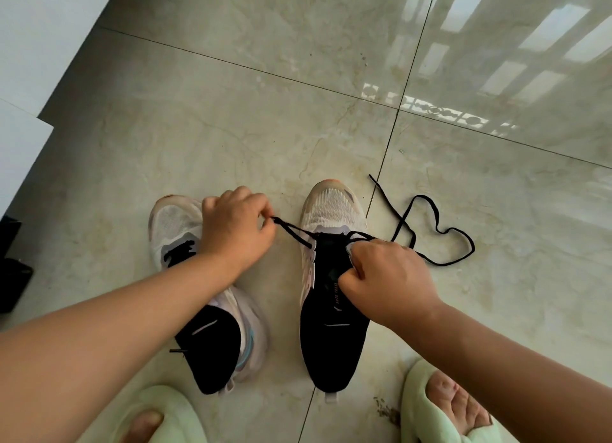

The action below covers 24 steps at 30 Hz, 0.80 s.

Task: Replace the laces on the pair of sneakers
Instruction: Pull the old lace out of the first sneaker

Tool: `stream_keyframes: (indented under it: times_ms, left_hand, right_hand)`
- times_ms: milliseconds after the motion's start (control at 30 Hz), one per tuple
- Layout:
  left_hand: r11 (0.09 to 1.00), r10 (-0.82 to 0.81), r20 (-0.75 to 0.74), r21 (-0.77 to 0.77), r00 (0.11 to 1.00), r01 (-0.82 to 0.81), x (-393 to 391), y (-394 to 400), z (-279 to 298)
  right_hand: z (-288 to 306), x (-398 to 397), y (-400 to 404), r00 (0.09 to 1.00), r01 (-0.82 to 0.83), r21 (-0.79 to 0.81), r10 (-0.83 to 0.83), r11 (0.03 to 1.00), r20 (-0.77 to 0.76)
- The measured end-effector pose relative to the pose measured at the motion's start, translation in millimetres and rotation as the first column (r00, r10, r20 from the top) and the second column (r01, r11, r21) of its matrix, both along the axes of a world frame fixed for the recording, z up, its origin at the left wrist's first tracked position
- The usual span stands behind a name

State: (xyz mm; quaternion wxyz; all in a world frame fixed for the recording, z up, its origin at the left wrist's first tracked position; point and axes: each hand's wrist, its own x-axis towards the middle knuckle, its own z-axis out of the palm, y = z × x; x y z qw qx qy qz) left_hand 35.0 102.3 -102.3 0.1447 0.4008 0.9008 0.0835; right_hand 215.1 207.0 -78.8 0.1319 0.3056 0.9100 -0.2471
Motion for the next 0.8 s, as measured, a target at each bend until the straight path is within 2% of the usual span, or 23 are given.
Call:
stream_keyframes:
  times_ms: [100,167,333,433,500,600,700,767,800]
  left_hand:
    - [0.937,-0.297,-0.052,0.176,0.953,0.301,13,-6,8]
    - [0.868,-0.427,-0.112,0.225,0.897,0.442,21,-7,11]
    - [0.776,-0.512,-0.23,0.289,0.828,0.56,23,-4,7]
    - [0.817,-0.457,-0.228,0.274,0.859,0.508,26,-1,5]
    - [0.889,-0.361,-0.201,0.219,0.911,0.401,27,1,2]
    - [0.993,-0.109,-0.107,0.028,0.988,0.113,8,3,-3]
    - [0.973,0.145,-0.062,-0.171,0.987,-0.154,-14,-6,-7]
    - [0.971,0.165,-0.059,-0.163,0.985,-0.173,-14,-12,-7]
    - [0.988,0.112,-0.041,-0.105,0.993,-0.115,-9,-14,-5]
  right_hand:
    - [0,0,-1,1.0,0.001,0.0,-0.001,1.0,0.0]
    - [-1,0,0,1.0,-0.005,0.008,0.005,1.0,0.0]
    - [-2,2,-1,1.0,-0.017,0.032,0.017,0.999,0.004]
    - [-2,3,-1,1.0,-0.023,0.034,0.023,0.999,0.004]
    - [-2,2,-1,1.0,-0.023,0.027,0.023,0.999,0.002]
    - [-2,2,0,1.0,-0.004,0.033,0.004,0.999,-0.006]
    - [-2,4,-1,1.0,0.0,0.033,0.0,0.999,-0.007]
    - [-2,5,-1,1.0,0.003,0.026,-0.002,1.0,-0.01]
    - [-2,5,-2,1.0,0.003,0.023,-0.003,1.0,-0.013]
